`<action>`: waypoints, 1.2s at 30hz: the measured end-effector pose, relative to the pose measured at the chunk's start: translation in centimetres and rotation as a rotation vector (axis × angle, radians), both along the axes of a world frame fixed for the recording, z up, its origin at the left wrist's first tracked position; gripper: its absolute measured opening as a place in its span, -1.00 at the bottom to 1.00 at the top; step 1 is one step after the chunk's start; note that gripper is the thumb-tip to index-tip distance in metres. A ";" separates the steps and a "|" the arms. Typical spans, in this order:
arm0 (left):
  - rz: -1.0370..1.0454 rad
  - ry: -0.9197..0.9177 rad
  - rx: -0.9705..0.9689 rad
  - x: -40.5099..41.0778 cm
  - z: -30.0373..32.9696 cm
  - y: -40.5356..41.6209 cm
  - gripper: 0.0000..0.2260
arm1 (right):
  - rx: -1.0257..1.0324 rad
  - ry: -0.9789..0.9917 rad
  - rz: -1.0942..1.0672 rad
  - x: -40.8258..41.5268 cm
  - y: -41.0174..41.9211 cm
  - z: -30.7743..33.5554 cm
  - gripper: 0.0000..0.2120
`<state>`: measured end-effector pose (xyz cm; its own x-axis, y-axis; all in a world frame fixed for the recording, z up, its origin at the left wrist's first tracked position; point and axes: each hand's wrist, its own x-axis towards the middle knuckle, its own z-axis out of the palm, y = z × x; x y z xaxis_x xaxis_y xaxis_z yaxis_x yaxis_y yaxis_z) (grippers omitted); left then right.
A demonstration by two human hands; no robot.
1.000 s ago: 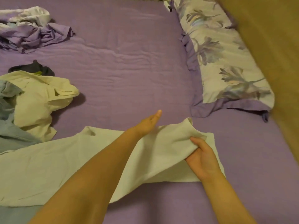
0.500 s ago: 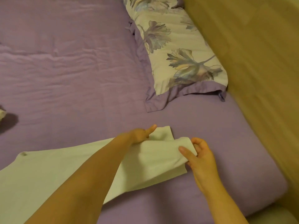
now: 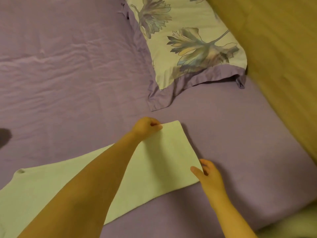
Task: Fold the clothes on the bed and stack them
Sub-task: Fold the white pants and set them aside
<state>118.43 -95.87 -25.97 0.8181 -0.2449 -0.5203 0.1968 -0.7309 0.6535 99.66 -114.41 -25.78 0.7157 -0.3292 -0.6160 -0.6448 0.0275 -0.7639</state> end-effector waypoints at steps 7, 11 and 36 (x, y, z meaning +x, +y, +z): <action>0.034 -0.268 0.371 -1.4 -3.5 -1.9 -0.77 | -0.511 0.102 0.366 1.2 -0.2 -3.8 -0.76; -0.067 -0.392 0.433 -4.0 -3.2 -0.9 -0.69 | -1.012 0.084 0.658 1.8 0.5 -3.4 -0.64; 0.178 0.006 0.779 -24.2 -4.6 34.8 -0.32 | -0.992 -0.194 1.610 0.7 32.7 -4.8 -0.30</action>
